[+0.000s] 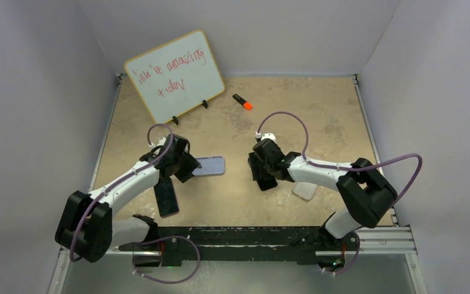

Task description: Put the phone into the phone case

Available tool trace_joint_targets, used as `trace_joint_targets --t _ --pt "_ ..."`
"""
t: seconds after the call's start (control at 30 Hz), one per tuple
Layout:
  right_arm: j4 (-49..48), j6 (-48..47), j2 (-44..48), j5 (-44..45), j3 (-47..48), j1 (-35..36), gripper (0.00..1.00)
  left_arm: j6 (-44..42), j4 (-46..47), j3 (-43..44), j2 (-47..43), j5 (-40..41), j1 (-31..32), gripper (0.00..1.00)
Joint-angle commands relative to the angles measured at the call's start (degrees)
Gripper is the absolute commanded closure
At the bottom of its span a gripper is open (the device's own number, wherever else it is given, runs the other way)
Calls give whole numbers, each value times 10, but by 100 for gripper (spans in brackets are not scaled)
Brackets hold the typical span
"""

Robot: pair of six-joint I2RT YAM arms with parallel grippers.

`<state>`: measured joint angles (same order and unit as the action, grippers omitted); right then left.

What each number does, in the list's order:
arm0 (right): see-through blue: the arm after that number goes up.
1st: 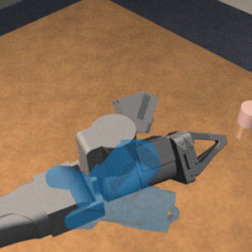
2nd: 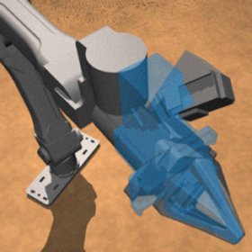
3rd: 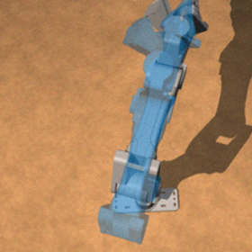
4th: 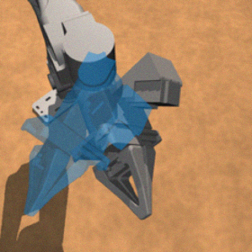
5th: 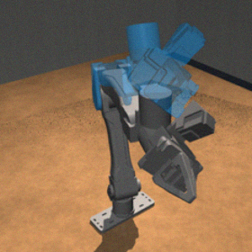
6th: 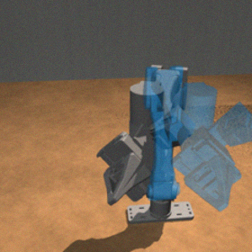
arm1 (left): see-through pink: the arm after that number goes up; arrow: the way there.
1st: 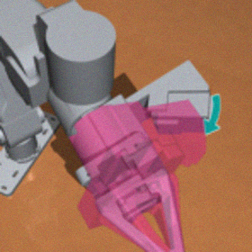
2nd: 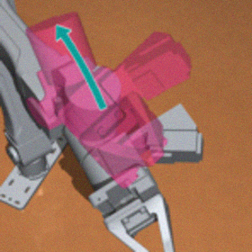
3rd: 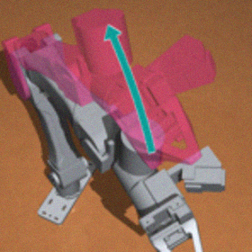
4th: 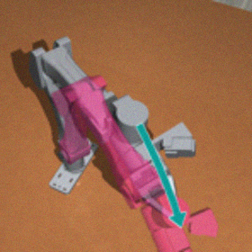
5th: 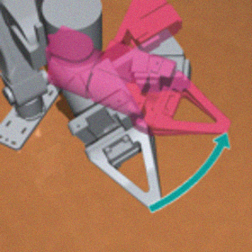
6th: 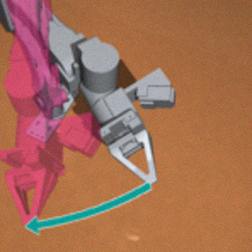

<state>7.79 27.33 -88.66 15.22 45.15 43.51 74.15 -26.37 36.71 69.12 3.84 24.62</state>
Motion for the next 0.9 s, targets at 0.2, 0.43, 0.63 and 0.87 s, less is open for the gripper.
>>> trace_joint_targets --t 0.2,0.43,0.63,0.87 --pt "-9 5 28 -2 -4 0 46 60 -31 39 63 56 20 57" --pt "-18 8 38 1 -13 1 46 79 -26 37 82 80 21 58" --pt "-12 3 41 -1 -15 1 47 74 -7 36 111 80 21 61" --pt "-14 4 57 -3 -24 1 48 59 18 38 139 68 24 69"
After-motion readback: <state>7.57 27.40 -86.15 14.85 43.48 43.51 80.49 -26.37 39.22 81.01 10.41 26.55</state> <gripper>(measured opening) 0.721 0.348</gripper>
